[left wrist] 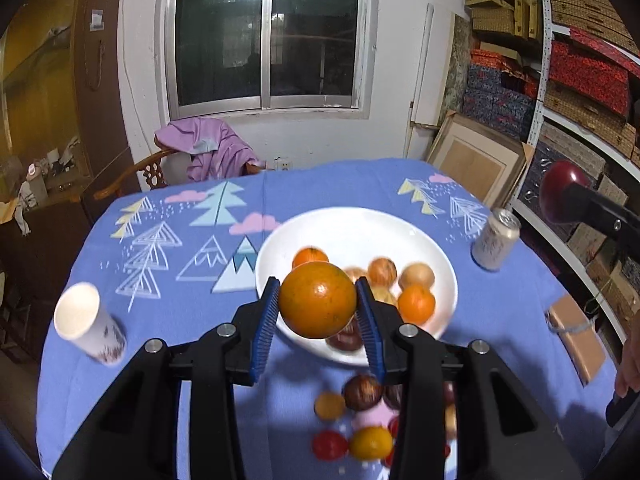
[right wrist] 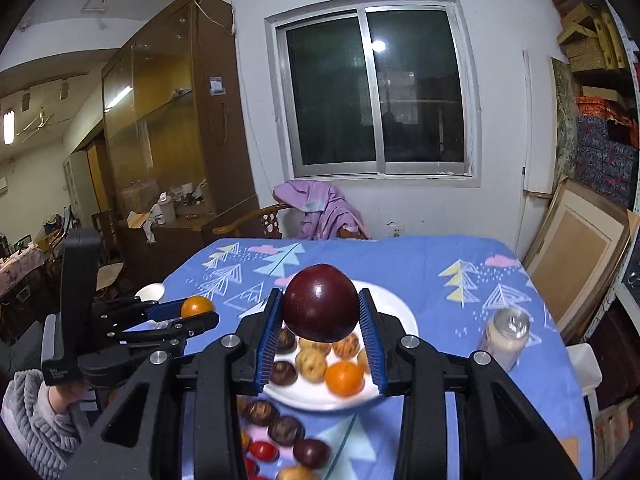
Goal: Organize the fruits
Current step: 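Carry the orange and plum onto the white plate and open both tools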
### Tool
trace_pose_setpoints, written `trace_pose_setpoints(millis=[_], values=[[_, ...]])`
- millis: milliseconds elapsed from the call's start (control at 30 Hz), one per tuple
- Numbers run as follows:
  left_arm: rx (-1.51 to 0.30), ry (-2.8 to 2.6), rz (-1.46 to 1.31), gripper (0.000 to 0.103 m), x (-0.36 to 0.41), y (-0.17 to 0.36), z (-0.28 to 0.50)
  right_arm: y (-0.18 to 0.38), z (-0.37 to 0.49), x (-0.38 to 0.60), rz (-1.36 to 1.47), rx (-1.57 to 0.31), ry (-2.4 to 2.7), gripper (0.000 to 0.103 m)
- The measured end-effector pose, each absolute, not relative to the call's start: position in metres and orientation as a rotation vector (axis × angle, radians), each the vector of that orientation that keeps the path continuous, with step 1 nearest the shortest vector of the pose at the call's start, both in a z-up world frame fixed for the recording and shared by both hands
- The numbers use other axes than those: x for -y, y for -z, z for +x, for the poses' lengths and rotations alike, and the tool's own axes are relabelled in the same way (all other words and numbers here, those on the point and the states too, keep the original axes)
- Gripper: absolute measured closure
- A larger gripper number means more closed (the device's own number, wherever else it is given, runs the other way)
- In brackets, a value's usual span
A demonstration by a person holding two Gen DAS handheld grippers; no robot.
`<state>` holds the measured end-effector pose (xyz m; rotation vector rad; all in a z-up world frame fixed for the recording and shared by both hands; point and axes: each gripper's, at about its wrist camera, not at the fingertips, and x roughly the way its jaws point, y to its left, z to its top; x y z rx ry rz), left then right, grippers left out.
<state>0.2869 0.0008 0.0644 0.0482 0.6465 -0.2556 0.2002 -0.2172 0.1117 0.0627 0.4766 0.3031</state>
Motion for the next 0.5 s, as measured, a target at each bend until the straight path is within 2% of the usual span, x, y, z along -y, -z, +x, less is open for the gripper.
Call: trace_pose_setpoints(millis=[200,500], values=[[-0.697,0.227,0.045,0.065,0.002,-0.053,0.347,-0.076,0.286,0.208,0.073,-0.622,-0.259,0.064],[-0.849,0.227,-0.023,0.065,-0.008,0.027,0.417,0.015,0.381,0.172,0.054,-0.887,-0.23,0.065]])
